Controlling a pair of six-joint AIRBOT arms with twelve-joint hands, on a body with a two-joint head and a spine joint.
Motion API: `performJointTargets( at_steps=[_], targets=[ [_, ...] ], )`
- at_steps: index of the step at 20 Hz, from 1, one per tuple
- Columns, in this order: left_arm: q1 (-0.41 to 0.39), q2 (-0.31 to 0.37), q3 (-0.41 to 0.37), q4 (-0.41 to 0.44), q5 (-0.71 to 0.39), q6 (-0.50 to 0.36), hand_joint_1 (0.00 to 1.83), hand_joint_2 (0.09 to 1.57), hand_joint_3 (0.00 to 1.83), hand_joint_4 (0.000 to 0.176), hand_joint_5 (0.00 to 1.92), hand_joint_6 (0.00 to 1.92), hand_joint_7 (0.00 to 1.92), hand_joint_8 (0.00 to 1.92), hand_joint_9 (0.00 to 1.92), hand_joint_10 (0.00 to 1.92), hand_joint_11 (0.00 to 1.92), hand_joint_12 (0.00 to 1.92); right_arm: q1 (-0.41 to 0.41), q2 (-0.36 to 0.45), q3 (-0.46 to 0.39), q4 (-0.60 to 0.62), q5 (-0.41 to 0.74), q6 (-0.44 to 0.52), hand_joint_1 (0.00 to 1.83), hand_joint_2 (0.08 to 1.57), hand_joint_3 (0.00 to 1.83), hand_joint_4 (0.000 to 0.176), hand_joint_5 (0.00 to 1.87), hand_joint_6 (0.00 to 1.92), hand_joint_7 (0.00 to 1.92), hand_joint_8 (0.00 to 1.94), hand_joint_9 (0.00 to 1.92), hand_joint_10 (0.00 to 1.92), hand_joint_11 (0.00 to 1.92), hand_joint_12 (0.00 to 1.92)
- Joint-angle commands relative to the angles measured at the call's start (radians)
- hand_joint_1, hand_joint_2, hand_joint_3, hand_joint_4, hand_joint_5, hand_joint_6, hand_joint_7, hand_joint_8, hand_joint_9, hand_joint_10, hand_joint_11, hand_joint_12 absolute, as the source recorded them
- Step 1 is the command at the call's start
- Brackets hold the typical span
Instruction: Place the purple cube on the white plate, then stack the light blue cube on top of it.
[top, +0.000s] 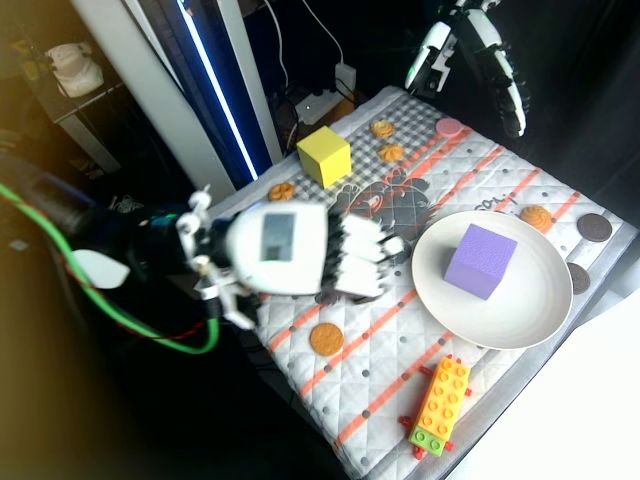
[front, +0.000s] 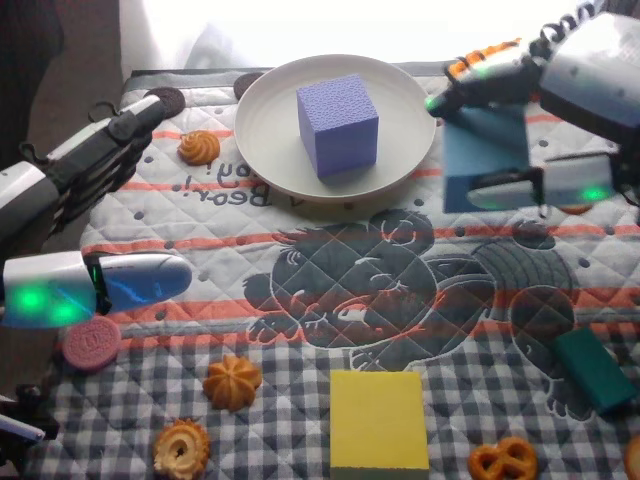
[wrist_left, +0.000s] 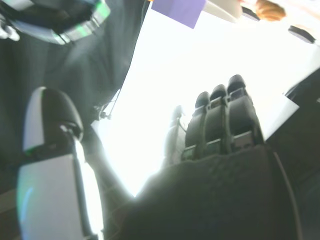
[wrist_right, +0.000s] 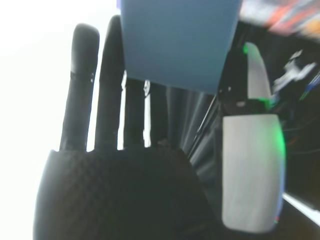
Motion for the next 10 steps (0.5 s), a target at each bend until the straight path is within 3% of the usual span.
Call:
performJointTargets(
  at_steps=[1, 3, 6, 9, 10],
  targets=[
    [-0.006, 0.002, 0.006, -0.002, -0.119, -0.015, 0.82, 0.88, 0.01, 0.118, 0.00, 0.00, 0.00, 0.00, 0.00, 0.00, 0.00, 0.00, 0.038, -0.010, 0.018, 0.035, 0.103, 0.006, 1.36, 1.11, 0.00, 0.000, 0.95, 1.04, 1.06, 0.80, 0.88, 1.19, 0.60, 1.14],
    [-0.006, -0.002, 0.009, -0.001, -0.113, -0.017, 0.83, 0.88, 0.01, 0.135, 0.00, 0.00, 0.00, 0.00, 0.00, 0.00, 0.00, 0.00, 0.090, -0.049, 0.057, 0.035, 0.079, 0.006, 1.37, 1.10, 0.00, 0.000, 0.91, 1.08, 1.06, 0.78, 0.96, 1.11, 0.76, 1.15],
    [-0.007, -0.004, 0.015, 0.008, -0.103, -0.025, 0.83, 0.87, 0.00, 0.125, 0.00, 0.00, 0.00, 0.00, 0.00, 0.00, 0.00, 0.00, 0.162, -0.104, 0.116, 0.034, 0.027, 0.006, 1.37, 1.11, 0.00, 0.000, 0.91, 1.11, 1.02, 0.86, 0.93, 1.11, 0.76, 1.10],
    [-0.013, -0.013, 0.029, 0.019, -0.095, -0.041, 0.85, 0.87, 0.00, 0.140, 0.00, 0.00, 0.00, 0.00, 0.00, 0.00, 0.00, 0.00, 0.228, -0.165, 0.178, 0.031, -0.028, 0.006, 1.37, 1.11, 0.00, 0.000, 0.91, 1.02, 1.01, 0.89, 0.98, 1.13, 0.87, 1.06],
    [-0.016, -0.017, 0.034, 0.026, -0.091, -0.048, 0.86, 0.88, 0.01, 0.137, 0.00, 0.00, 0.00, 0.00, 0.00, 0.00, 0.00, 0.00, 0.236, -0.182, 0.194, 0.029, -0.033, 0.005, 1.26, 1.12, 0.00, 0.000, 0.88, 1.03, 1.04, 0.99, 1.01, 0.82, 0.89, 1.10]
  ],
)
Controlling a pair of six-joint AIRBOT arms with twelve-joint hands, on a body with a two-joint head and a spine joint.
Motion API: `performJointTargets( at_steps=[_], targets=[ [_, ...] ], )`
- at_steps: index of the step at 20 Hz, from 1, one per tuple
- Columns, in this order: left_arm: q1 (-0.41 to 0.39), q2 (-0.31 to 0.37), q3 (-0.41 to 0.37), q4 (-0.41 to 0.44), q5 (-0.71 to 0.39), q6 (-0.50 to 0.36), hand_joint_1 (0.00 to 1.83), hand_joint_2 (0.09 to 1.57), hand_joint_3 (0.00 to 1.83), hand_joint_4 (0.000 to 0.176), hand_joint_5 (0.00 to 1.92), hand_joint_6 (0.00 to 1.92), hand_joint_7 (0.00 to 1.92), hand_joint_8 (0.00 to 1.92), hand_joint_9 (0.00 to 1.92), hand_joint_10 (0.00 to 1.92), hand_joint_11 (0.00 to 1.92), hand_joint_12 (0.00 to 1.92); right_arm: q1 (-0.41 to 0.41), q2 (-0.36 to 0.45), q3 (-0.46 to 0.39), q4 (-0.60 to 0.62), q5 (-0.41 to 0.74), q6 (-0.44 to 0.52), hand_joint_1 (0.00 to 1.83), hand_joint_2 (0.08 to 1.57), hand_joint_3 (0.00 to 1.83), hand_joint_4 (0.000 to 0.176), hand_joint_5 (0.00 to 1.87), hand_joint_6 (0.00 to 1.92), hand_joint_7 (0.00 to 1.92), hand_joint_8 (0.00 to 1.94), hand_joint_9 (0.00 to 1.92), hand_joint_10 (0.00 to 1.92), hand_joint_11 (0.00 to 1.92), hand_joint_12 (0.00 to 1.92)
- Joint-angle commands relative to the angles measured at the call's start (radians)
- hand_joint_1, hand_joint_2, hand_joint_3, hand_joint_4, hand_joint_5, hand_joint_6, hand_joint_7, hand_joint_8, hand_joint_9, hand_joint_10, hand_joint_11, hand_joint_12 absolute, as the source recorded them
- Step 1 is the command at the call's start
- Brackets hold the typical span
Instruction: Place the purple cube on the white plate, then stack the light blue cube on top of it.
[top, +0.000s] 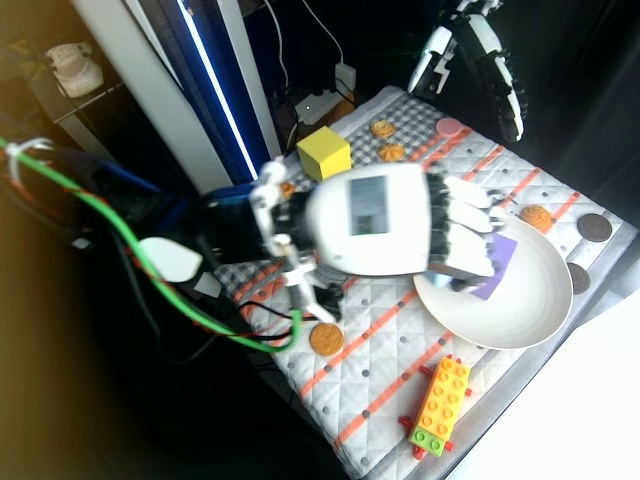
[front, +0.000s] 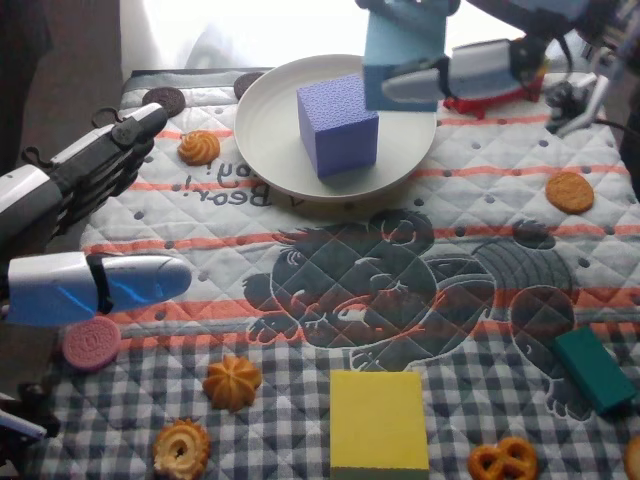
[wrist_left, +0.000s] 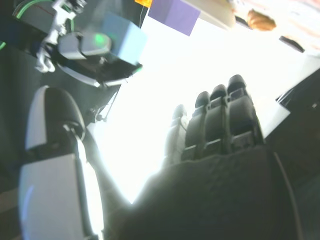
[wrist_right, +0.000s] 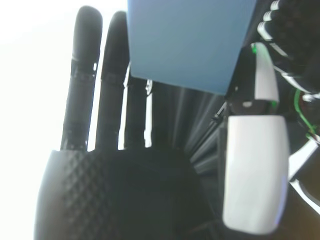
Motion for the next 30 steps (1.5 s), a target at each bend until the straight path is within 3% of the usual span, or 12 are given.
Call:
performJointTargets(
  at_steps=[1, 4, 7, 10, 12, 13, 19, 22, 24, 25, 26, 30],
  targets=[
    [-0.016, -0.002, 0.008, 0.009, -0.107, -0.013, 0.86, 0.88, 0.01, 0.129, 0.00, 0.00, 0.00, 0.00, 0.00, 0.00, 0.00, 0.00, 0.016, -0.003, 0.011, 0.024, 0.096, 0.005, 1.24, 1.12, 0.00, 0.000, 0.88, 1.05, 1.07, 0.93, 1.09, 0.59, 0.89, 1.10],
    [-0.024, -0.008, 0.017, 0.022, -0.093, -0.015, 0.85, 0.88, 0.00, 0.116, 0.00, 0.00, 0.00, 0.00, 0.00, 0.00, 0.00, 0.00, 0.038, -0.046, 0.047, 0.024, 0.070, 0.005, 1.23, 1.11, 0.00, 0.000, 0.93, 0.99, 1.05, 0.95, 1.14, 0.45, 0.84, 1.21],
    [-0.031, -0.016, 0.030, 0.038, -0.086, -0.040, 0.83, 0.89, 0.01, 0.118, 0.00, 0.00, 0.00, 0.00, 0.00, 0.00, 0.00, 0.00, 0.055, -0.086, 0.080, 0.021, 0.054, 0.005, 1.23, 1.14, 0.00, 0.000, 1.00, 1.09, 0.85, 1.03, 0.85, 0.26, 0.29, 1.42],
    [-0.045, -0.028, 0.044, 0.053, -0.072, -0.049, 0.83, 0.89, 0.01, 0.122, 0.00, 0.00, 0.00, 0.00, 0.00, 0.00, 0.00, 0.00, 0.061, -0.107, 0.095, 0.024, 0.047, 0.005, 1.22, 1.12, 0.00, 0.019, 0.94, 1.02, 1.01, 0.98, 1.06, 0.49, 0.74, 1.37],
    [-0.052, -0.031, 0.046, 0.059, -0.068, -0.049, 0.83, 0.90, 0.01, 0.131, 0.00, 0.00, 0.00, 0.00, 0.00, 0.00, 0.00, 0.00, 0.062, -0.120, 0.099, 0.027, 0.047, 0.005, 1.21, 1.12, 0.00, 0.029, 0.94, 1.06, 1.00, 0.94, 1.03, 0.38, 0.63, 1.32],
    [-0.056, -0.033, 0.047, 0.061, -0.068, -0.049, 0.80, 0.90, 0.01, 0.131, 0.00, 0.00, 0.00, 0.00, 0.00, 0.00, 0.00, 0.00, 0.062, -0.122, 0.100, 0.027, 0.047, 0.005, 1.22, 1.13, 0.00, 0.003, 0.91, 1.04, 1.02, 0.98, 1.11, 0.39, 0.75, 1.30],
    [-0.066, -0.037, 0.048, 0.067, -0.067, -0.050, 0.83, 0.90, 0.00, 0.136, 0.00, 0.00, 0.00, 0.00, 0.00, 0.00, 0.00, 0.00, 0.062, -0.134, 0.106, 0.029, 0.029, 0.005, 1.23, 1.13, 0.00, 0.000, 0.88, 1.02, 1.03, 1.03, 1.20, 0.49, 0.92, 1.32],
    [-0.066, -0.037, 0.048, 0.067, -0.070, -0.053, 0.82, 0.89, 0.00, 0.141, 0.00, 0.00, 0.00, 0.00, 0.00, 0.00, 0.00, 0.00, 0.048, -0.136, 0.106, 0.038, 0.027, 0.005, 1.24, 1.13, 0.00, 0.000, 0.86, 1.00, 1.05, 1.04, 1.04, 0.54, 0.69, 1.47],
    [-0.066, -0.037, 0.047, 0.067, -0.072, -0.054, 0.82, 0.90, 0.00, 0.120, 0.00, 0.00, 0.00, 0.00, 0.00, 0.00, 0.00, 0.00, 0.032, -0.137, 0.101, 0.047, 0.027, 0.005, 1.10, 1.04, 0.00, 0.000, 0.82, 0.17, 0.78, 0.29, 0.78, 0.51, 0.50, 1.44],
    [-0.067, -0.037, 0.047, 0.067, -0.073, -0.054, 0.82, 0.90, 0.00, 0.121, 0.00, 0.00, 0.00, 0.00, 0.00, 0.00, 0.00, 0.00, 0.025, -0.136, 0.099, 0.052, 0.027, 0.005, 1.04, 1.02, 0.00, 0.000, 0.76, 0.04, 0.67, 0.09, 0.65, 0.31, 0.34, 1.31],
    [-0.067, -0.037, 0.047, 0.067, -0.074, -0.054, 0.82, 0.90, 0.00, 0.122, 0.00, 0.00, 0.00, 0.00, 0.00, 0.00, 0.00, 0.00, 0.020, -0.135, 0.097, 0.056, 0.027, 0.005, 0.95, 1.00, 0.00, 0.027, 0.65, 0.01, 0.61, 0.03, 0.60, 0.22, 0.26, 1.30],
    [-0.067, -0.036, 0.045, 0.067, -0.079, -0.056, 0.79, 0.91, 0.00, 0.115, 0.00, 0.00, 0.00, 0.00, 0.00, 0.00, 0.00, 0.00, 0.002, -0.125, 0.088, 0.072, 0.029, 0.005, 0.86, 0.93, 0.00, 0.056, 0.48, 0.00, 0.53, 0.00, 0.55, 0.09, 0.17, 1.22]
  ],
)
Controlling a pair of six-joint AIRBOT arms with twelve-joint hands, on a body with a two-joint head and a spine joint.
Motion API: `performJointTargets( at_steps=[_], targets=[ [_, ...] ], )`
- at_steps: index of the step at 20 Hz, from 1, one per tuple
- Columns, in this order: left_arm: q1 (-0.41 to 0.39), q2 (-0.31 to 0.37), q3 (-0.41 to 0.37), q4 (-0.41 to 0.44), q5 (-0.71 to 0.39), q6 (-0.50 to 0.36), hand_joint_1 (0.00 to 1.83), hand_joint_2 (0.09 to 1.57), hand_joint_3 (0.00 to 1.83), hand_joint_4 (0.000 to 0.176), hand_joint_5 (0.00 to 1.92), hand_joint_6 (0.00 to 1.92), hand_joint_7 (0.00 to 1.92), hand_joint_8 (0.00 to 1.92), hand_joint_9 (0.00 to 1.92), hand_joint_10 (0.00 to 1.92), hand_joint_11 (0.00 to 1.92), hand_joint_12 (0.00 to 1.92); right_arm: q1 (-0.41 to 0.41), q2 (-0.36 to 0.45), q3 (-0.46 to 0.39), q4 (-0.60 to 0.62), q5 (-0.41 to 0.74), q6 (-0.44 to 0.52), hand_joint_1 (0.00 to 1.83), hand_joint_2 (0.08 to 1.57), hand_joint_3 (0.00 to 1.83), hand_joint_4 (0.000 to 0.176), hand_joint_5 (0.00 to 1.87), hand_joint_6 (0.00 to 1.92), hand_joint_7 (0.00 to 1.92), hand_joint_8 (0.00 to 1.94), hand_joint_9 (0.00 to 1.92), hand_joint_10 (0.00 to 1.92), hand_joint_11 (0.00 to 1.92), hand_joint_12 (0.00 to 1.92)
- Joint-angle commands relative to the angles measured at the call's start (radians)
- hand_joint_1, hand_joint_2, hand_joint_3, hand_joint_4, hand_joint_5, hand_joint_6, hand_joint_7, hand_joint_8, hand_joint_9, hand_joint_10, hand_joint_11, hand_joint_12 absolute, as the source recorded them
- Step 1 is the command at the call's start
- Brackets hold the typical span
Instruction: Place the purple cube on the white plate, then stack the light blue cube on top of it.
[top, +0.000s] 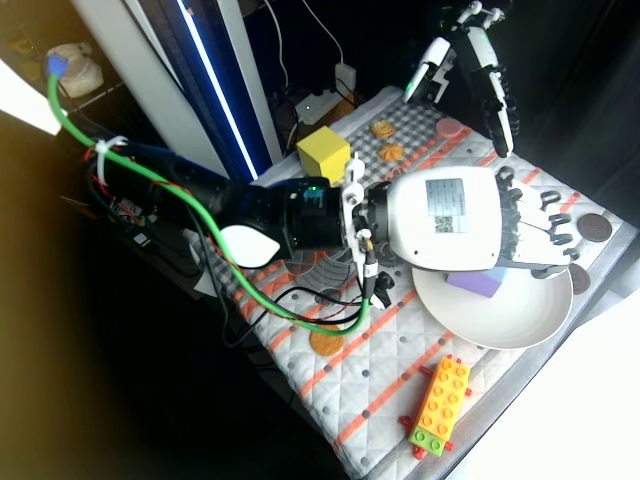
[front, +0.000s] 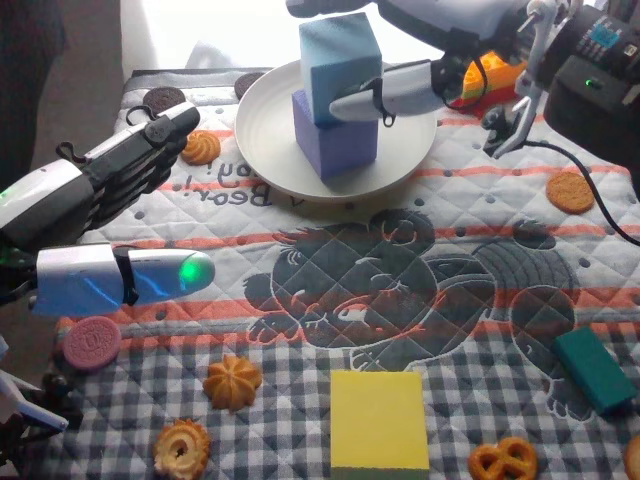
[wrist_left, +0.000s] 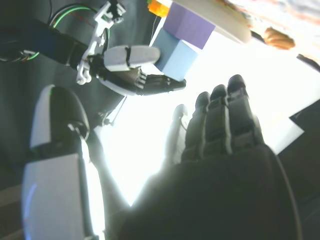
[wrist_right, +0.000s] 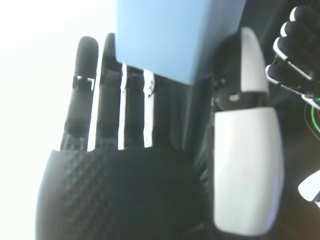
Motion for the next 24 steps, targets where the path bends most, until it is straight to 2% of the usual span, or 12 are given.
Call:
performJointTargets(
  at_steps=[1, 4, 5, 6, 7, 10, 16, 17, 20, 21, 22, 24],
  targets=[
    [-0.012, 0.001, -0.001, -0.004, -0.128, -0.014, 0.81, 0.91, 0.00, 0.115, 0.00, 0.00, 0.00, 0.00, 0.00, 0.00, 0.00, 0.00, 0.007, 0.014, -0.004, 0.028, 0.116, 0.001, 0.83, 0.92, 0.00, 0.063, 0.45, 0.00, 0.51, 0.00, 0.54, 0.08, 0.17, 1.22],
    [-0.012, 0.000, 0.000, -0.005, -0.129, -0.014, 0.82, 0.91, 0.00, 0.119, 0.00, 0.00, 0.00, 0.00, 0.00, 0.00, 0.00, 0.00, 0.006, 0.029, -0.014, 0.031, 0.137, 0.001, 0.80, 0.89, 0.00, 0.086, 0.30, 0.00, 0.39, 0.00, 0.47, 0.01, 0.12, 1.23],
    [-0.012, 0.000, 0.001, -0.008, -0.133, -0.014, 0.85, 0.91, 0.00, 0.141, 0.00, 0.00, 0.00, 0.00, 0.00, 0.00, 0.00, 0.00, 0.006, 0.040, -0.021, 0.033, 0.156, 0.001, 0.75, 0.89, 0.00, 0.149, 0.06, 0.00, 0.11, 0.00, 0.30, 0.00, 0.02, 1.25],
    [-0.013, 0.001, 0.002, -0.013, -0.140, -0.014, 0.86, 0.90, 0.00, 0.147, 0.00, 0.00, 0.00, 0.00, 0.00, 0.00, 0.00, 0.00, 0.006, 0.054, -0.030, 0.038, 0.177, 0.001, 0.73, 0.90, 0.00, 0.171, 0.01, 0.00, 0.02, 0.00, 0.17, 0.00, 0.00, 1.25],
    [-0.018, 0.005, 0.003, -0.015, -0.152, -0.015, 0.85, 0.91, 0.00, 0.126, 0.00, 0.00, 0.00, 0.00, 0.00, 0.00, 0.00, 0.00, 0.005, 0.086, -0.049, 0.046, 0.214, 0.001, 0.74, 0.90, 0.00, 0.175, 0.00, 0.00, 0.00, 0.00, 0.04, 0.00, 0.00, 1.13],
    [-0.047, 0.033, 0.006, 0.005, -0.157, -0.015, 0.80, 0.88, 0.00, 0.157, 0.00, 0.00, 0.00, 0.00, 0.00, 0.00, 0.00, 0.00, -0.032, 0.188, -0.114, 0.066, 0.312, 0.001, 0.62, 0.89, 0.00, 0.176, 0.00, 0.00, 0.00, 0.00, 0.00, 0.00, 0.00, 0.06],
    [-0.034, 0.123, -0.042, 0.017, -0.337, -0.015, 0.76, 0.88, 0.00, 0.176, 0.00, 0.00, 0.00, 0.00, 0.00, 0.00, 0.00, 0.00, -0.229, 0.349, -0.281, 0.147, 0.581, -0.002, 0.67, 0.87, 0.00, 0.176, 0.00, 0.00, 0.00, 0.00, 0.00, 0.00, 0.00, 0.00],
    [-0.015, 0.132, -0.057, 0.015, -0.392, -0.018, 0.81, 0.90, 0.01, 0.160, 0.00, 0.00, 0.00, 0.00, 0.00, 0.00, 0.00, 0.00, -0.302, 0.383, -0.322, 0.177, 0.656, -0.009, 0.67, 0.86, 0.00, 0.176, 0.00, 0.00, 0.00, 0.00, 0.00, 0.00, 0.00, 0.00],
    [0.049, 0.149, -0.092, 0.004, -0.541, -0.060, 0.81, 0.99, 0.04, 0.038, 0.00, 0.00, 0.00, 0.00, 0.00, 0.00, 0.00, 0.00, -0.496, 0.443, -0.416, 0.288, 0.878, -0.012, 0.77, 0.87, 0.00, 0.176, 0.00, 0.00, 0.00, 0.00, 0.00, 0.00, 0.00, 0.00],
    [0.084, 0.156, -0.103, 0.000, -0.600, -0.092, 0.76, 0.99, 0.04, 0.057, 0.00, 0.00, 0.00, 0.00, 0.00, 0.00, 0.00, 0.00, -0.567, 0.467, -0.450, 0.328, 0.965, -0.011, 0.76, 0.95, 0.01, 0.176, 0.01, 0.00, 0.00, 0.00, 0.00, 0.00, 0.00, 0.00],
    [0.113, 0.158, -0.108, -0.007, -0.644, -0.116, 0.70, 0.99, 0.03, 0.101, 0.00, 0.00, 0.00, 0.00, 0.00, 0.00, 0.00, 0.00, -0.619, 0.482, -0.475, 0.355, 1.037, -0.011, 0.79, 0.97, 0.00, 0.176, 0.11, 0.01, 0.07, 0.01, 0.04, 0.01, 0.01, 0.01],
    [0.160, 0.153, -0.108, -0.037, -0.716, -0.157, 0.65, 0.99, 0.02, 0.123, 0.00, 0.00, 0.00, 0.00, 0.00, 0.00, 0.00, 0.00, -0.683, 0.495, -0.506, 0.386, 1.127, -0.012, 0.68, 1.09, 0.00, 0.126, 0.17, 0.00, 0.17, 0.00, 0.13, 0.01, 0.13, 0.10]
  ],
)
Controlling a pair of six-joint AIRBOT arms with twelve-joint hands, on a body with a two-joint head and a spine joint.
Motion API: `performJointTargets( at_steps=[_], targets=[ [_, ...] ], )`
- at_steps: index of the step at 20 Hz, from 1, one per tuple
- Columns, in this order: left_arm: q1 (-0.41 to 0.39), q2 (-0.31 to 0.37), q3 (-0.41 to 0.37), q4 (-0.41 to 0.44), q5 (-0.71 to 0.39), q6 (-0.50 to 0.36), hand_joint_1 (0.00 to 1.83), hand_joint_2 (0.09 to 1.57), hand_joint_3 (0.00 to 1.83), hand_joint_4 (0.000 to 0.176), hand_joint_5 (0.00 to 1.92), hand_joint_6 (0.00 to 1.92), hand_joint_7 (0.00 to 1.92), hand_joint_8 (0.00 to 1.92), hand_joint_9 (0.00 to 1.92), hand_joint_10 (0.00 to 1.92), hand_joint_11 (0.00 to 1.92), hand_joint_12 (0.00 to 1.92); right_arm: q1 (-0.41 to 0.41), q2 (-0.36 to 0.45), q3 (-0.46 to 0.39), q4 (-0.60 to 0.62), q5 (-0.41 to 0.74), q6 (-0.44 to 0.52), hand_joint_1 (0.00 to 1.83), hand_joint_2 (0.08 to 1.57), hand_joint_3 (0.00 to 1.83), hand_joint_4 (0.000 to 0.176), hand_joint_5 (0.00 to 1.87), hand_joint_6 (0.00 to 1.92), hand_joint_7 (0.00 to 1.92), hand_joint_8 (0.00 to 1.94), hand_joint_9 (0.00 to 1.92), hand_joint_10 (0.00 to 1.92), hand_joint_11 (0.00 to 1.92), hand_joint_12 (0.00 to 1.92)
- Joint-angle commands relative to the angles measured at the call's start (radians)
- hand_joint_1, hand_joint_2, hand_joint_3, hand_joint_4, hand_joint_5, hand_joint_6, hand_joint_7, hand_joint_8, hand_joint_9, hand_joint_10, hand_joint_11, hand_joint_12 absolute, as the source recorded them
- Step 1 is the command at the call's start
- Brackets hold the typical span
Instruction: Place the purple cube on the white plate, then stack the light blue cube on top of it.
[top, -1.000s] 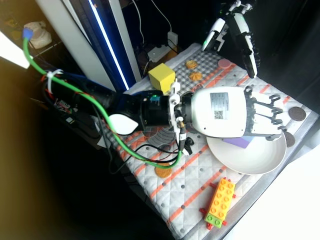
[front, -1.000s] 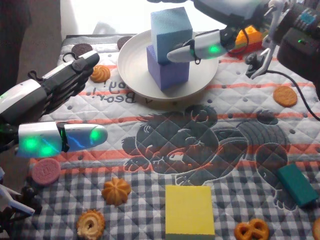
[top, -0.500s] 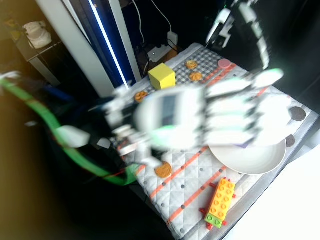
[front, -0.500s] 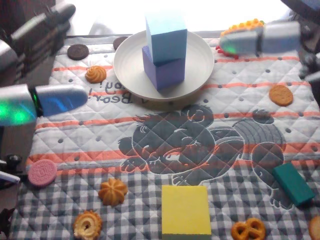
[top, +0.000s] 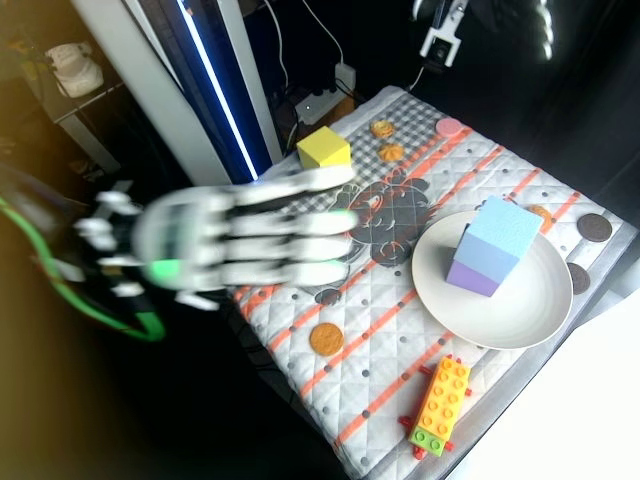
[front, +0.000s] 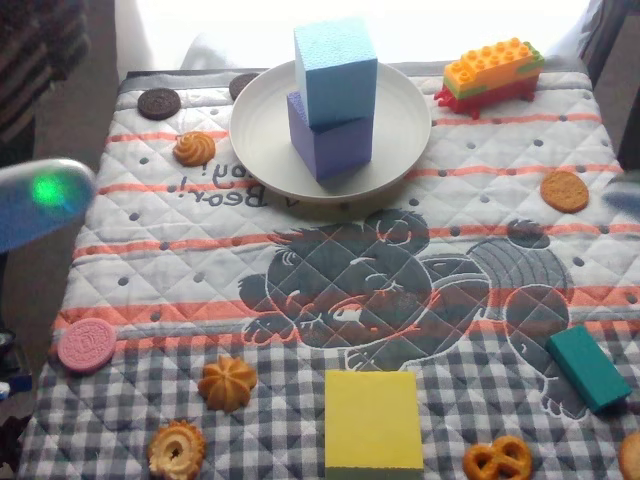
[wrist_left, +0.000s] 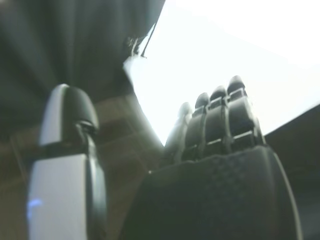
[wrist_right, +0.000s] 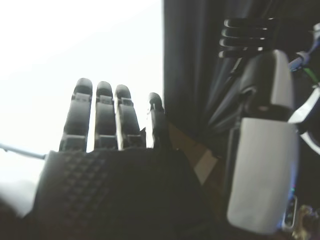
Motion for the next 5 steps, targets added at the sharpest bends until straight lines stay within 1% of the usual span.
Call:
performJointTargets(
  at_steps=[1, 2, 3, 4, 5],
  targets=[
    [0.002, -0.003, -0.003, -0.045, -0.171, -0.025, 0.59, 1.03, 0.02, 0.048, 0.01, 0.00, 0.00, 0.00, 0.00, 0.00, 0.00, 0.00, 0.003, 0.005, -0.010, -0.008, 0.155, 0.002, 0.57, 1.11, 0.00, 0.090, 0.12, 0.00, 0.19, 0.01, 0.19, 0.02, 0.18, 0.13],
    [0.002, -0.012, 0.000, -0.057, -0.171, -0.051, 0.52, 1.01, 0.00, 0.000, 0.10, 0.01, 0.00, 0.00, 0.00, 0.00, 0.00, 0.00, 0.003, 0.006, -0.021, -0.011, 0.155, 0.002, 0.46, 1.14, 0.02, 0.084, 0.08, 0.00, 0.20, 0.01, 0.22, 0.03, 0.20, 0.14],
    [0.002, -0.025, 0.011, -0.060, -0.171, -0.080, 0.35, 1.02, 0.01, 0.000, 0.15, 0.02, 0.02, 0.01, 0.00, 0.00, 0.00, 0.00, 0.004, 0.005, -0.031, -0.024, 0.155, 0.002, 0.28, 1.16, 0.01, 0.072, 0.22, 0.01, 0.21, 0.00, 0.24, 0.01, 0.16, 0.11],
    [-0.002, -0.034, 0.024, -0.058, -0.171, -0.114, 0.23, 1.07, 0.03, 0.000, 0.13, 0.01, 0.02, 0.01, 0.00, 0.00, 0.00, 0.00, 0.009, 0.005, -0.036, -0.045, 0.155, 0.002, 0.31, 1.21, 0.00, 0.074, 0.25, 0.01, 0.17, 0.00, 0.19, 0.00, 0.03, 0.13],
    [-0.019, -0.039, 0.036, -0.040, -0.171, -0.147, 0.21, 1.15, 0.02, 0.000, 0.27, 0.53, 0.05, 0.02, 0.00, 0.00, 0.00, 0.00, 0.020, 0.011, -0.040, -0.069, 0.155, -0.003, 0.33, 1.22, 0.00, 0.090, 0.34, 0.02, 0.15, 0.00, 0.14, 0.00, 0.01, 0.03]
  ],
)
